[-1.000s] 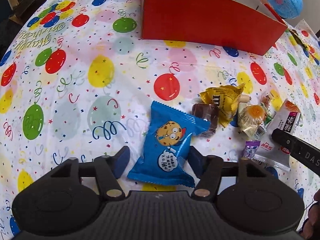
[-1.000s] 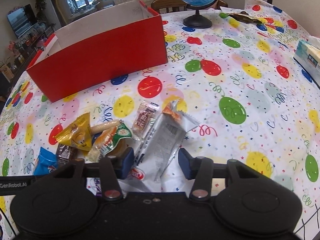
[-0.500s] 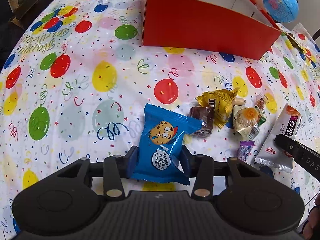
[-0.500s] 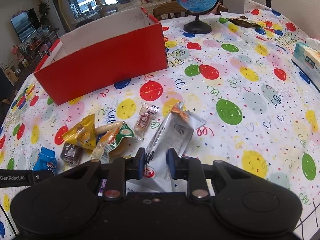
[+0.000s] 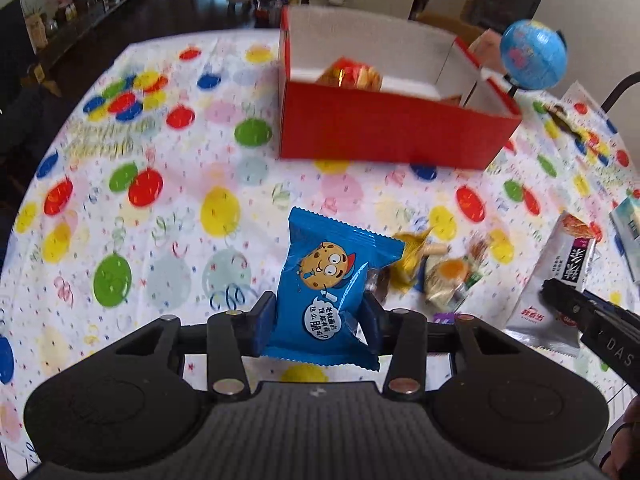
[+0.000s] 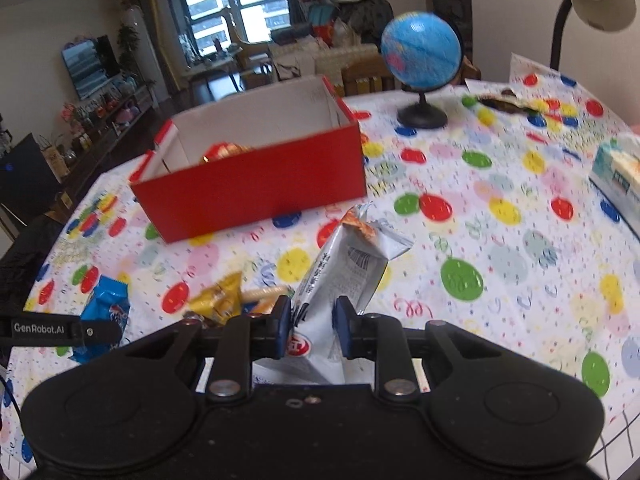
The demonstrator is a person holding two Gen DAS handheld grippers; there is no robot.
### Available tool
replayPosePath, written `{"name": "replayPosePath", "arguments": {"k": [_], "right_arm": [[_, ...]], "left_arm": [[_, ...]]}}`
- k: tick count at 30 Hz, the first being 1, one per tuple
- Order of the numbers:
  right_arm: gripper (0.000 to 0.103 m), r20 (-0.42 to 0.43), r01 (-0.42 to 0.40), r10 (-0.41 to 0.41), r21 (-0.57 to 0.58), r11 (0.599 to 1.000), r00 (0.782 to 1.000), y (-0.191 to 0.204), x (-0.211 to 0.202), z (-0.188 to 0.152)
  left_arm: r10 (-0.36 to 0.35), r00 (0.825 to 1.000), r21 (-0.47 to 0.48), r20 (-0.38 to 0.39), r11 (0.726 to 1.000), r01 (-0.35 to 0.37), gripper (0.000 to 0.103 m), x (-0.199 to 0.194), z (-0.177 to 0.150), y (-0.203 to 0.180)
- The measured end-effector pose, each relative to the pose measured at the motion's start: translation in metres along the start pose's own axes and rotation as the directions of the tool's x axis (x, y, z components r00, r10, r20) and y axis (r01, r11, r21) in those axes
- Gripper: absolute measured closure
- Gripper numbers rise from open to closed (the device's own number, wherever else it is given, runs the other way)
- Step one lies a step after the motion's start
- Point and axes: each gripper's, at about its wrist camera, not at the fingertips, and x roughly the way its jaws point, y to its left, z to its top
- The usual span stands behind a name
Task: Organize snacks
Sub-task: 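Carry both packets over the red box and lower them inside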
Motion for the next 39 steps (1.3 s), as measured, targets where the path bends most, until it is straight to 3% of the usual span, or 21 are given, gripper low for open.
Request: {"name": "replayPosePath", "arguments": {"k": [14,25,27,28,31,34,37,39], "right_arm": [[0.081,0.109,-0.071,0.083,-0.108,0.992,0.990,0.027,-0.032,0.056],[0.081,0.146,-0.096,0.125,-0.187,0.978,0.981,0.042,-0.029,0.102],[0.084,0.152,-0.098,0.129,-0.195,0.976,0.980,0.044,-0.026,0.110],[0.095,0.153,-0.103,0.135,-0.200,0.974,0.979,0.045,-0.024,0.114],[0.099,0.150,-0.121,0.155,-0.210,0.970,0.976,0.045,-0.016,0.125],[0.100,0.080,-0.166,0.192,-0.260,0.951,0.978,0.048,0.001,0.135],[0.083,0.063,-0.172,0.194,-0.258,0.951,0.979,0.041,0.010,0.131],[0.083,0.015,-0.183,0.193,-0.250,0.951,0.981,0.034,0.021,0.125]], "left_arm": [[-0.015,0.990,0.029,0.141,1.000,0.011,0.059,-0.048,0.040,-0.017],[-0.015,0.979,0.047,0.202,0.999,0.006,0.059,-0.060,0.081,-0.028],[-0.017,0.977,0.056,0.212,0.998,0.005,0.059,-0.060,0.089,-0.031],[-0.017,0.976,0.060,0.217,0.998,0.004,0.059,-0.060,0.093,-0.032],[-0.019,0.975,0.066,0.222,0.998,0.004,0.059,-0.055,0.105,-0.036],[-0.007,0.977,0.050,0.212,0.999,-0.004,0.059,-0.044,0.115,-0.036],[-0.004,0.982,0.024,0.191,1.000,0.000,0.059,-0.034,0.116,-0.030],[0.002,0.985,0.010,0.172,1.000,-0.004,0.059,-0.025,0.114,-0.028]]}}
